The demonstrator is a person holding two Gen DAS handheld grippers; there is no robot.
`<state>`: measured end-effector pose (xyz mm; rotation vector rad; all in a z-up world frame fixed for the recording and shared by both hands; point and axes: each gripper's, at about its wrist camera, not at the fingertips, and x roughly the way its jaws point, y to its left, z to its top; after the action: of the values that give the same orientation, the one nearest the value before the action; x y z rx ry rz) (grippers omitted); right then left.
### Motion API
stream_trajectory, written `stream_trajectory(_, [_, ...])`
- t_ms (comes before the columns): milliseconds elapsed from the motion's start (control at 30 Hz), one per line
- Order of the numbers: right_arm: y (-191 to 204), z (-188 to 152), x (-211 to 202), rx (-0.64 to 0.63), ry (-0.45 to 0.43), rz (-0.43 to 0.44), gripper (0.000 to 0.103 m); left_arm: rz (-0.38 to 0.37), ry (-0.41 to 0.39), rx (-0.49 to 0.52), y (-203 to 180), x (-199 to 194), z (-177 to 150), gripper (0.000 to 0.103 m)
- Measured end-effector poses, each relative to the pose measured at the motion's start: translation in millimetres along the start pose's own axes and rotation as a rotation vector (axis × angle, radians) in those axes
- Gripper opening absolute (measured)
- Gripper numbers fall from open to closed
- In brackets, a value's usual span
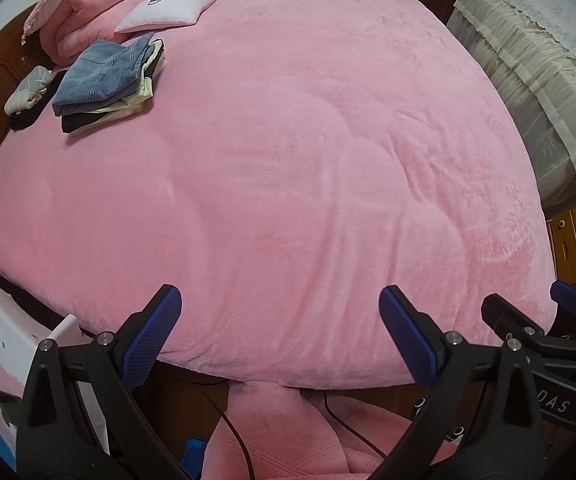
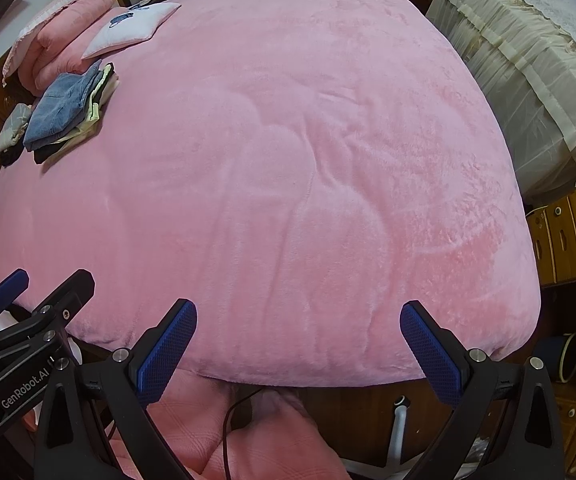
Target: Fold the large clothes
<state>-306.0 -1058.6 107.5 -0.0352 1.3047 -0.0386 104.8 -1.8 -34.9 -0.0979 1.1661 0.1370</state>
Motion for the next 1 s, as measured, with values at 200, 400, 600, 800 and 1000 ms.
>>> stream_trajectory(200, [-4.2, 2.9, 3.5, -0.001, 0.005, -0.001, 0.103, 0.001, 0.003, -0.001, -1.4, 0.6, -0.3, 0.098])
stream_trajectory(400, [-11.1, 8.9, 9.3, -0.007, 0.013, -0.002, 0.103, 0.004, 0.008, -0.001, -2.5, 2.8, -2.2, 0.098])
stream_trajectory(600, [-16.4, 11.1, 13.4, -0.009, 0.022, -0.002, 0.103, 0.003, 0.018, 0.003, -2.2, 5.6, -3.4, 0.098])
stream_trajectory(800, [-19.2, 11.1, 16.5, -0.009, 0.035, -0.006, 0.103, -0.007, 0.037, 0.007, -2.6, 11.1, -4.6, 0.098])
stream_trajectory(1000, [-25.0, 9.0, 20.6, -0.001, 0.050, -0.011, 0.103, -0.013, 0.055, 0.016, -5.1, 16.9, -5.1, 0.098])
